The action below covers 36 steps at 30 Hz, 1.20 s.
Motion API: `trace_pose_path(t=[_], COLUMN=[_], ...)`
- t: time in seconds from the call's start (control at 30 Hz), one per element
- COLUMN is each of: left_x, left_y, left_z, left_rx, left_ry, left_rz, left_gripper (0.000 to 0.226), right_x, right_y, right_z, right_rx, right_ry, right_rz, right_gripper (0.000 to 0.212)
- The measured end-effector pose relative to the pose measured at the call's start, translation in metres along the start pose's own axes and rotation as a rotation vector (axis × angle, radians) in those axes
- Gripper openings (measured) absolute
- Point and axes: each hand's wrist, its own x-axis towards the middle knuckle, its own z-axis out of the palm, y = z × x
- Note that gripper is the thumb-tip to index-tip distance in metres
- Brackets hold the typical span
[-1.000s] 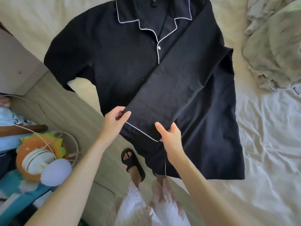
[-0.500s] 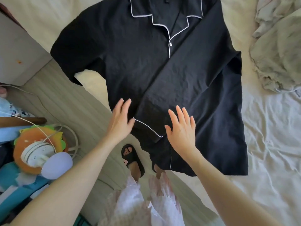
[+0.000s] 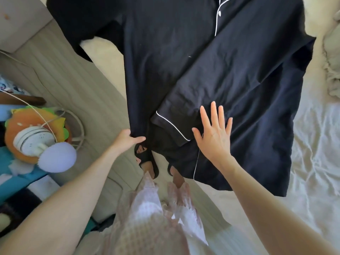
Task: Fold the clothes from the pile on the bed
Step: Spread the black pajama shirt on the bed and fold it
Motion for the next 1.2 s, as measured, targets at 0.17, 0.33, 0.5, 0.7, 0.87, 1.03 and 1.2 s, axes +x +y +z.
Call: trace_pose_path(t=[0.17,0.33,0.5,0.7,0.87,1.03,1.2], left_x=[-0.038,-0.053,-0.040,-0.026,-0.001,0.043,0.080], left_y=[-0.040,-0.054,-0.033,0.048,0.105,0.163,0.206], left_z=[0.003,0.009,-0.005,-0.084,-0.159,-0.241,-0.287], left_rx=[-0.083,0.156,0.190,0.119,0.157,0.314,0.418], left_ry=[0.222,0.305,0.108,0.229,0.329,0.464,0.470], left_rz=[0.033,0.093,-0.090,0.091,0.306,0.451,0.517], left_gripper=[0.032,0.025,0.025,0.035,0.039,0.053,0.065], right_x=[-0.001,-0.001,0.012,0.071,0.147,0.227,0.258], right_y=[-0.001,-0.001,-0.010,-0.059,-0.122,-0.182,-0.207], right_z=[-0.008,-0.011,-0.028,-0.075,-0.103,-0.122,-0.114], right_rx=[-0.008,-0.045,0.008,0.111,-0.057,-0.131,-0.128], right_ry=[-0.027,-0.073,0.026,0.097,0.030,0.006,-0.067], right_rz=[-0.009,-0.022,0.009,-0.178,-0.387,-0.347,-0.257], right_gripper=[0.064,0.066,0.051,0.049,0.059,0.069,0.076])
